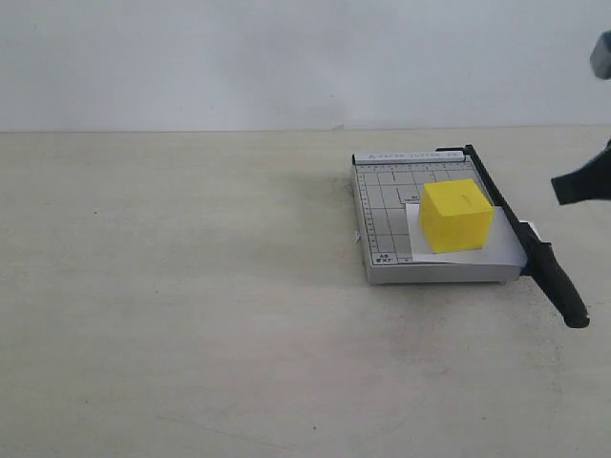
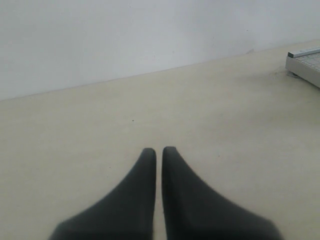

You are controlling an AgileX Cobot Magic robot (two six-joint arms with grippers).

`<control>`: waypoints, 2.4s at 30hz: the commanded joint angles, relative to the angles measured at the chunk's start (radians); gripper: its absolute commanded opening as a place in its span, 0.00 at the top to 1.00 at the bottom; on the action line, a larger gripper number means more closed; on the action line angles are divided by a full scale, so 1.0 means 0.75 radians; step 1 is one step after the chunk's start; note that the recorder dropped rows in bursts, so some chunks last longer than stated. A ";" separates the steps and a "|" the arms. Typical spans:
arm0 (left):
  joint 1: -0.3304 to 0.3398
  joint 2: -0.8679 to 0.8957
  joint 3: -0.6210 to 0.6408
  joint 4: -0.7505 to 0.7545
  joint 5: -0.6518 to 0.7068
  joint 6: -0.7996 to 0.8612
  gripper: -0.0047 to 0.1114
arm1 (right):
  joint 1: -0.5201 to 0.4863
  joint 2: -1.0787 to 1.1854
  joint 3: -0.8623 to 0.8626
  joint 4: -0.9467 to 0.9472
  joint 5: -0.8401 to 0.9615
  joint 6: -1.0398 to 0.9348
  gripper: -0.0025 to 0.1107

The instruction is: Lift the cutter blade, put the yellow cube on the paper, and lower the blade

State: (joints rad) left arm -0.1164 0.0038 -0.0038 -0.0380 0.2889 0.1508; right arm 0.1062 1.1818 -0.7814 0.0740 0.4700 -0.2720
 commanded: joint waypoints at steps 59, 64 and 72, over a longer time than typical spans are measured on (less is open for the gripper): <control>0.005 -0.005 0.005 -0.001 -0.013 -0.011 0.92 | -0.006 -1.576 1.029 0.079 -0.299 0.272 0.98; 0.005 -0.005 0.005 -0.001 -0.013 -0.011 0.92 | -0.006 -1.576 1.042 0.079 -0.333 0.284 0.98; 0.005 -0.005 0.005 -0.001 -0.016 -0.011 0.92 | -0.006 -1.576 1.042 0.058 -0.309 0.284 0.98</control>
State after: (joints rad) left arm -0.1164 0.0038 -0.0038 -0.0380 0.2850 0.1508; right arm 0.1062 0.0069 -0.0047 0.1245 0.2348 -0.0662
